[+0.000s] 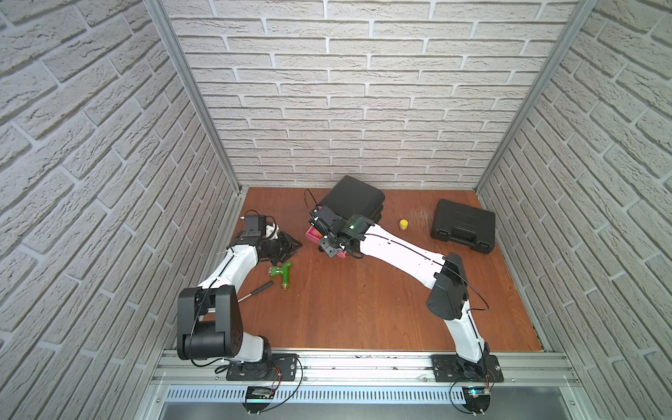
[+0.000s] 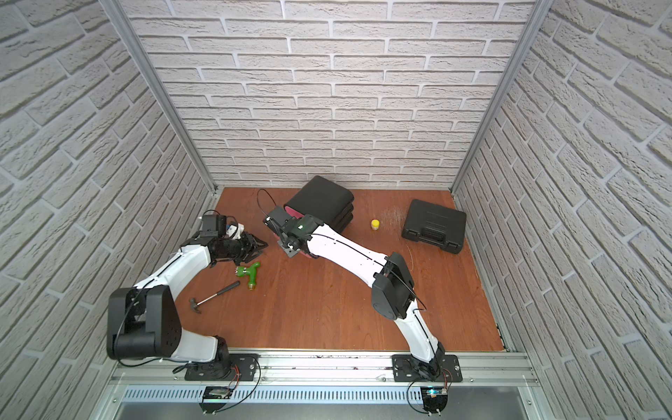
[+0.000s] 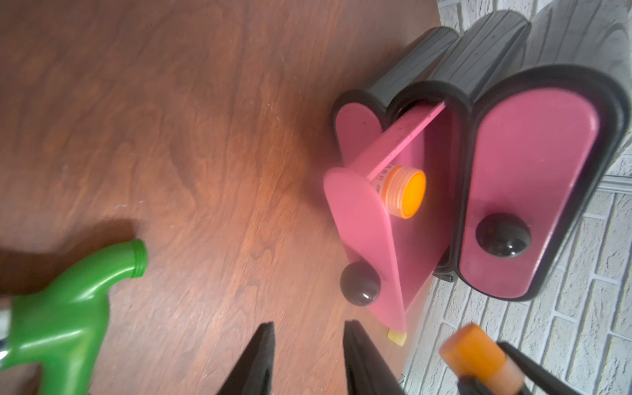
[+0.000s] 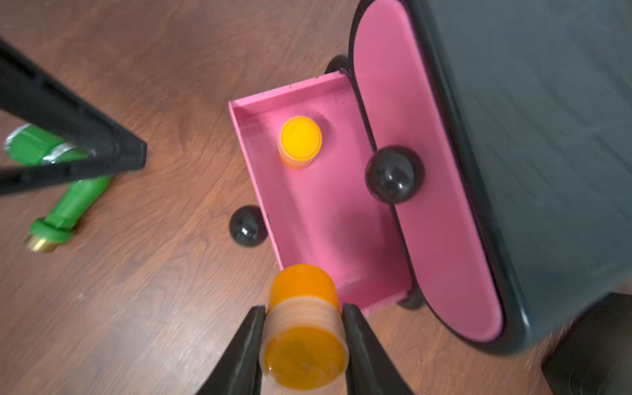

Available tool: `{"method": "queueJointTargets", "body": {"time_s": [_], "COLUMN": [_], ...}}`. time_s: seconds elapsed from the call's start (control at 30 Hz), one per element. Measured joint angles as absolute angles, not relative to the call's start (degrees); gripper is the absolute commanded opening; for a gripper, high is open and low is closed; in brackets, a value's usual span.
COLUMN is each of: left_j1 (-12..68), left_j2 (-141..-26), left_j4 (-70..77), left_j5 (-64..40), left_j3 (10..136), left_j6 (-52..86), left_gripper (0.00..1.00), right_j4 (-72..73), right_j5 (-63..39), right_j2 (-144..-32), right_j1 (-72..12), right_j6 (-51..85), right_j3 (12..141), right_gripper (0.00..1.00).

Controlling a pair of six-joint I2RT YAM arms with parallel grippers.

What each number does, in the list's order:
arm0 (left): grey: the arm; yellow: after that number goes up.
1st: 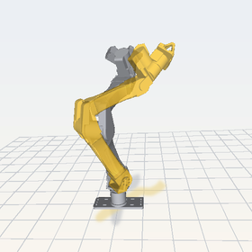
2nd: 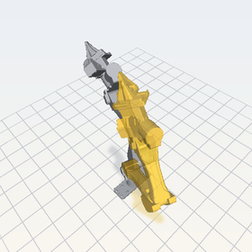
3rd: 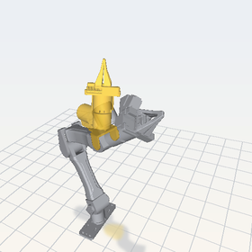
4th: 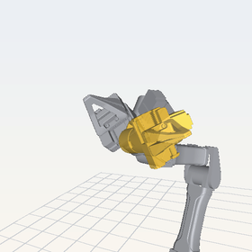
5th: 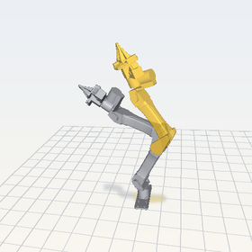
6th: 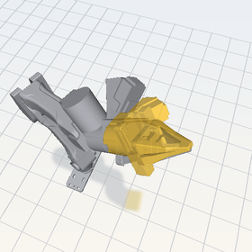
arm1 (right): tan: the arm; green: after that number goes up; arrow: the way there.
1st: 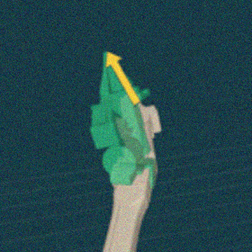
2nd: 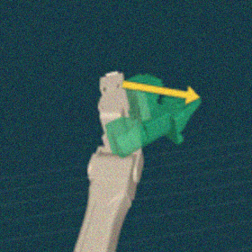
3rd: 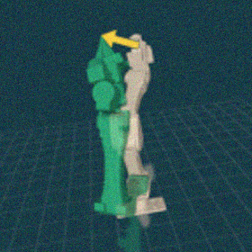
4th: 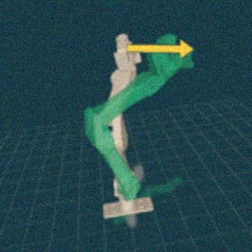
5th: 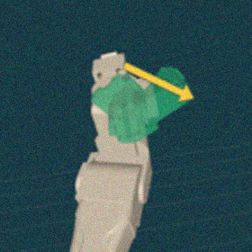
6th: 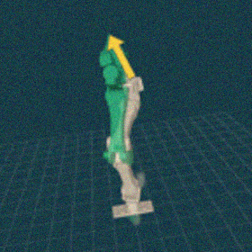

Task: Put the paint cans in the drawer according to color
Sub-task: Place the paint can in the drawer.

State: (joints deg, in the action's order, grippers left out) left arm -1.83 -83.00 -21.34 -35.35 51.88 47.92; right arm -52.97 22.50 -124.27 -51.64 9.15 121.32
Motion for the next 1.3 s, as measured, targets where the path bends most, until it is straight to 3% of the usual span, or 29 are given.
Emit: {"method": "queueJointTargets", "body": {"time_s": [0.7,1.03,1.3], "left_j1": [-0.6,-0.6,-0.2], "left_j2": [-85.5,-85.5,-85.9], "left_j4": [-14.9,-15.0,-14.9], "left_j5": [-34.9,-34.9,-34.2], "left_j3": [50.0,50.0,50.0], "left_j6": [54.7,54.7,55.1], "left_gripper": [0.34,0.34,0.26], "right_j4": [-52.1,-52.1,-53.1], "right_j5": [27.1,28.9,27.6], "right_j2": [-131.7,-134.7,-134.5], "right_j1": [-49.9,-49.3,-49.3], "right_j6": [8.4,8.6,9.6], "right_j3": [126.3,128.0,128.9], "right_gripper": [0.38,0.53,0.54]}}
